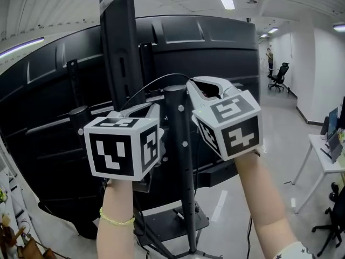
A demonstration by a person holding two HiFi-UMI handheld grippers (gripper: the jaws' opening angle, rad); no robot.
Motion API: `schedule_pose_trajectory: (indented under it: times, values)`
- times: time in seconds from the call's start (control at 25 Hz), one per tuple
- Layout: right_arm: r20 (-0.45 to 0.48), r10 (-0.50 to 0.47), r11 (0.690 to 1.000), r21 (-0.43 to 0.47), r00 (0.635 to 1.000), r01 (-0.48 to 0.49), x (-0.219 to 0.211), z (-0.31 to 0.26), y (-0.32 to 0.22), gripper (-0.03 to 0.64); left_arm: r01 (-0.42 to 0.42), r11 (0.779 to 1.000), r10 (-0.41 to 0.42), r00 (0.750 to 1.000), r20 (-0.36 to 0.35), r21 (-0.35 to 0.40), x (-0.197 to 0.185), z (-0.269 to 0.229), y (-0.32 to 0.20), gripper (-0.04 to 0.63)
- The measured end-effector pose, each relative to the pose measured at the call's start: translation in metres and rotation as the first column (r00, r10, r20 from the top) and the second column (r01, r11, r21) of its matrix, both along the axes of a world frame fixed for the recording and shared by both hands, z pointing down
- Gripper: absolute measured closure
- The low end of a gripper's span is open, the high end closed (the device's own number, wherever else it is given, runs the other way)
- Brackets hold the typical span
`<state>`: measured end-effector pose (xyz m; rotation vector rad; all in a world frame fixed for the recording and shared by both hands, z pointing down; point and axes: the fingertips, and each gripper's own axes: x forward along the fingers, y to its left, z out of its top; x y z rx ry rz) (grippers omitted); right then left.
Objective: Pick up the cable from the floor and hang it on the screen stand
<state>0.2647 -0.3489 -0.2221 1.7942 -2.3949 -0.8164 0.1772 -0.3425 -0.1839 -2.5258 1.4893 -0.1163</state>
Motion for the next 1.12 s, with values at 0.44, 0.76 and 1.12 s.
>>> schedule_pose_trajectory:
  times: [0.44, 0.76, 1.12]
  values:
    - [0.029, -0.053, 0.998, -0.043, 0.998, 0.055, 0.011, 0.071, 0.004, 0.592, 0.07, 0.997, -0.072, 0.997, -0.038, -0.038, 0.007, 0.084, 0.002, 0.588]
    - [0.221, -0.179, 0.961, -0.17, 0.959, 0.219, 0.012, 0.207, 0.046, 0.617, 0.107, 0.992, -0.113, 0.989, -0.092, -0.064, 0.015, 0.192, 0.041, 0.588]
    - [0.331, -0.154, 0.891, -0.362, 0.931, 0.276, 0.002, 0.363, 0.078, 0.617, 0.136, 0.971, -0.173, 0.967, -0.189, -0.195, 0.017, 0.332, 0.071, 0.588]
